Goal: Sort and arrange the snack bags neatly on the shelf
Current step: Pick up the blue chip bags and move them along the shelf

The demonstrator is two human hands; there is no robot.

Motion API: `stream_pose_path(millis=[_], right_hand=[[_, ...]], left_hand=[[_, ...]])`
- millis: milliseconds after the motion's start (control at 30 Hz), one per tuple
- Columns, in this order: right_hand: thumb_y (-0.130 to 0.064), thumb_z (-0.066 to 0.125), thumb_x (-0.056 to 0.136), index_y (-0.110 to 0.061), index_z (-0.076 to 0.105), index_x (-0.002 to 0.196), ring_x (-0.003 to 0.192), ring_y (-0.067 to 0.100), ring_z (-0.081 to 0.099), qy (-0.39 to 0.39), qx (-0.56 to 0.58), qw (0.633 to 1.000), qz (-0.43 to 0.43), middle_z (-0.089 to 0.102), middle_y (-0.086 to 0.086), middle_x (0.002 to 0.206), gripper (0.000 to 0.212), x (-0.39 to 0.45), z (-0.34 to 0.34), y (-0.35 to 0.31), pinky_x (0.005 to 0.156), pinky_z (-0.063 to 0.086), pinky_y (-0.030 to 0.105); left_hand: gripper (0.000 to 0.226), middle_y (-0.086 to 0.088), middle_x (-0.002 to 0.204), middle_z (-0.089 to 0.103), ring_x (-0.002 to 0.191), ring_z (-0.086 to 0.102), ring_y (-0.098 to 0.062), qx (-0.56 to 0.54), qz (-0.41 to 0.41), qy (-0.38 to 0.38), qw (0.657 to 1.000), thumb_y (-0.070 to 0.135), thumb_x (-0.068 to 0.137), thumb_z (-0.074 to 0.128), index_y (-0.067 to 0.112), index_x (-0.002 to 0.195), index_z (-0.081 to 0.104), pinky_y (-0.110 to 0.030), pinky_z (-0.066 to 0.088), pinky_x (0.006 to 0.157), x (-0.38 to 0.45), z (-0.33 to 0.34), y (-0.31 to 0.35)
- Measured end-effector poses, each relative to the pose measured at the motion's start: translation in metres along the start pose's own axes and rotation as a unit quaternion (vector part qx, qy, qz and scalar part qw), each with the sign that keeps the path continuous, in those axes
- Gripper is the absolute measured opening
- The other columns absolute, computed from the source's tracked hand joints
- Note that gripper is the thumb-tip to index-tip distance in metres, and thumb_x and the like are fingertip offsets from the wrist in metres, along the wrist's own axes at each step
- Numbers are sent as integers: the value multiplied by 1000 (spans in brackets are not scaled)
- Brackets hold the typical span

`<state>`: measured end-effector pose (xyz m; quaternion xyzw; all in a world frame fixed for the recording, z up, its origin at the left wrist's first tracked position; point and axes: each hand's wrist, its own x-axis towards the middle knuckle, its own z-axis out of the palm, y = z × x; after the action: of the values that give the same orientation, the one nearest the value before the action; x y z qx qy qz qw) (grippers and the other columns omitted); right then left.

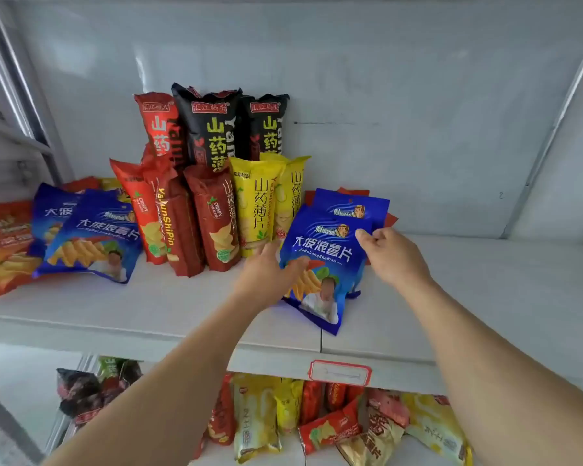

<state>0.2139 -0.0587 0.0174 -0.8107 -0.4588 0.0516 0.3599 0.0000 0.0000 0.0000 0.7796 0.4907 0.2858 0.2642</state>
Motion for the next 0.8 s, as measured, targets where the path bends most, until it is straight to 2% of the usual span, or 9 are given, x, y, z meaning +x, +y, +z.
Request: stream_pose_path(millis=[100,200,267,333,433,467,600,700,800], right_hand=[[-66,49,90,-13,53,118,99,20,62,15,84,995,46,63,1,111,60,26,18,7,80,52,35],[-67,55,86,-16,52,117,90,19,65,33,148,986,68,65,0,109,59,41,30,7,65,52,31],[-62,57,88,-17,47,121,92,22,66,59,157,983,78,66,-1,106,57,51,34,6,68,53,34],[-60,61,86,-18,45,124,91,22,68,78,184,977,76,67,-3,102,59,60,37,7,76,57,41],[-51,69,85,-21,45,116,80,13,68,81,269,957,78,64,-9,94,50,72,41,8,66,56,33],[-48,71,85,-22,46,111,78,11,68,75,291,951,78,65,-10,93,45,76,43,9,65,57,32],[-44,70,87,-20,55,93,78,20,73,60,323,941,77,72,0,93,29,93,50,16,73,61,45],[-39,68,90,-17,61,92,76,20,73,63,355,930,67,74,0,88,23,103,50,20,73,61,45],[-41,67,90,-12,62,94,73,17,73,57,368,926,59,73,-2,84,29,109,46,22,68,61,40]], left_hand=[[85,-4,150,47,132,49,-25,-50,-55,-38,996,61,88,61,16,152,31,-39,43,103,30,11,1],[68,4,119,60,102,58,-16,-96,-90,-68,989,54,85,70,16,136,46,-33,47,87,54,16,-1],[64,10,116,67,99,64,-13,-127,-90,-77,985,55,79,76,18,127,56,-36,53,92,67,19,-3],[73,8,112,73,99,69,-16,-143,-89,-88,982,64,66,78,25,125,62,-43,55,96,77,24,-5],[85,9,106,75,95,72,-17,-164,-103,-98,976,73,49,77,31,121,63,-44,57,92,89,32,-10],[80,8,104,76,94,73,-18,-179,-106,-108,972,71,52,79,31,119,65,-45,58,92,91,34,-9],[43,0,98,79,91,76,-23,-264,-135,-125,947,45,75,84,23,108,69,-48,59,91,99,40,-6],[42,-4,97,79,90,76,-26,-287,-157,-137,935,42,77,83,19,110,69,-50,58,91,102,44,-3],[46,-5,97,79,90,77,-27,-294,-170,-134,931,40,77,84,16,113,68,-50,58,91,104,49,-2]])
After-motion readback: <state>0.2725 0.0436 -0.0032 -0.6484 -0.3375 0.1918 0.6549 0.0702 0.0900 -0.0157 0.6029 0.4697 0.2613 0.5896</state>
